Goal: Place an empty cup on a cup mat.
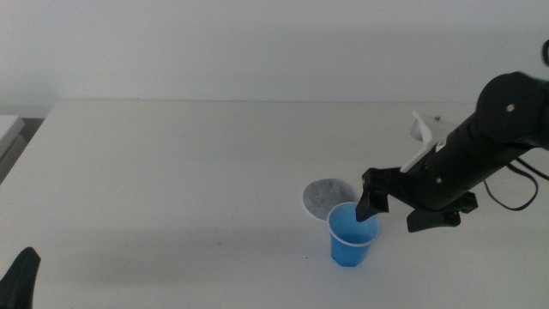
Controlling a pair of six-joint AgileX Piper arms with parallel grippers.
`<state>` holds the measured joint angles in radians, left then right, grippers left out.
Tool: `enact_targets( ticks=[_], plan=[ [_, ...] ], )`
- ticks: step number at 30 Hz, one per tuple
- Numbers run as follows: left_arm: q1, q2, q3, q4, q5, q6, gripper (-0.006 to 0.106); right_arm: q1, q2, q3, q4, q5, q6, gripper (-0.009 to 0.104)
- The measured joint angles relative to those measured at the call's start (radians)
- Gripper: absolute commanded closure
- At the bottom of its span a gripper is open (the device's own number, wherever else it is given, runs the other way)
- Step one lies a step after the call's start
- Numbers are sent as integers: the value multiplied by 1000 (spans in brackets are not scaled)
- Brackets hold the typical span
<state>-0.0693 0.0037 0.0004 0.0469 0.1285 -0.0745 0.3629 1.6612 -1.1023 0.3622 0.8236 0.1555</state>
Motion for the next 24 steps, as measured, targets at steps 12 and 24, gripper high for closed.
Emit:
enact_targets(
  ticks=[12, 24],
  plan=[
    [0, 0, 0, 0, 0, 0, 7, 4, 114, -2, -2, -24, 2, 43],
    [0, 0, 0, 0, 0, 0, 7, 6, 125, -42, 11, -11, -17, 94]
  ],
)
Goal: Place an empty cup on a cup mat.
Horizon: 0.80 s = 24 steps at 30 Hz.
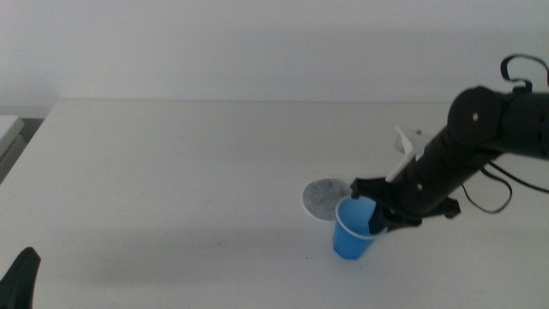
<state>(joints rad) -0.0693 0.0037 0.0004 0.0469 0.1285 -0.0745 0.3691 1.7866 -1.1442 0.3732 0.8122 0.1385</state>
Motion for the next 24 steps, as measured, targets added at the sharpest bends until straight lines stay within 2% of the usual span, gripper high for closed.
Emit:
enact_targets(
  ticks=[7, 13, 19, 24],
  plan=[
    [0, 0, 0, 0, 0, 0, 7, 50, 2, -152, -49, 33, 41, 94],
    [0, 0, 0, 0, 0, 0, 7, 59, 58, -292, -131, 60, 124, 94],
    [0, 0, 0, 0, 0, 0, 7, 59, 158, -394, -146, 98, 144, 94],
    [0, 0, 0, 0, 0, 0, 7, 59, 232, -442, -189, 106, 161, 94]
  ],
)
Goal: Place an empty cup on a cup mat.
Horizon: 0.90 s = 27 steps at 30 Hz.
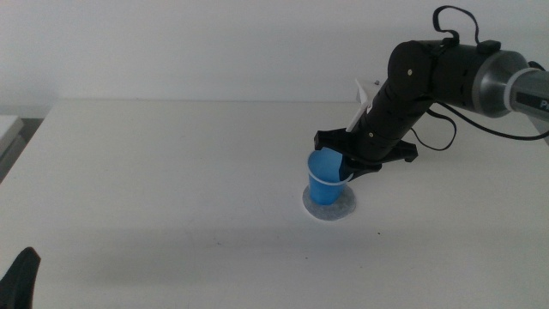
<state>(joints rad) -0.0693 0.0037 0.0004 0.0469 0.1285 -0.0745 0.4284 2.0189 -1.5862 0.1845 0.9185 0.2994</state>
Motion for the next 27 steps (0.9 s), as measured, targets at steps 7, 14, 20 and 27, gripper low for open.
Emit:
enact_targets(
  ticks=[7, 14, 20, 27],
  plan=[
    [0, 0, 0, 0, 0, 0, 7, 0, 10, -7, -86, 4, 51, 94],
    [0, 0, 0, 0, 0, 0, 7, 0, 25, -9, -93, 4, 57, 94],
    [0, 0, 0, 0, 0, 0, 7, 0, 29, -9, -93, 4, 55, 82],
    [0, 0, 0, 0, 0, 0, 7, 0, 29, -11, -93, 7, 52, 62]
  ],
)
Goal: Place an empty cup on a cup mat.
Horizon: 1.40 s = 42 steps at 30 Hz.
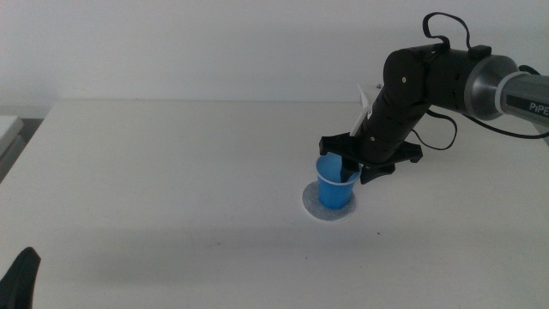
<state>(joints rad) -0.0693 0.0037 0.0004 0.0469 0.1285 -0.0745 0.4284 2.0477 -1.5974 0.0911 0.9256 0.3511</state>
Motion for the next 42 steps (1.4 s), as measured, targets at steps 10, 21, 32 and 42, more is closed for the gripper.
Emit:
enact_targets(
  ticks=[10, 21, 32, 42],
  plan=[
    [0, 0, 0, 0, 0, 0, 7, -4, -36, -116, 0, 123, -64, 14],
    [0, 0, 0, 0, 0, 0, 7, -211, -354, -242, -14, 277, -215, 9],
    [0, 0, 0, 0, 0, 0, 7, -397, -1034, 429, -91, -119, -219, 9],
    [0, 0, 0, 0, 0, 0, 7, -399, -1478, 887, -91, -414, -250, 9]
  ],
)
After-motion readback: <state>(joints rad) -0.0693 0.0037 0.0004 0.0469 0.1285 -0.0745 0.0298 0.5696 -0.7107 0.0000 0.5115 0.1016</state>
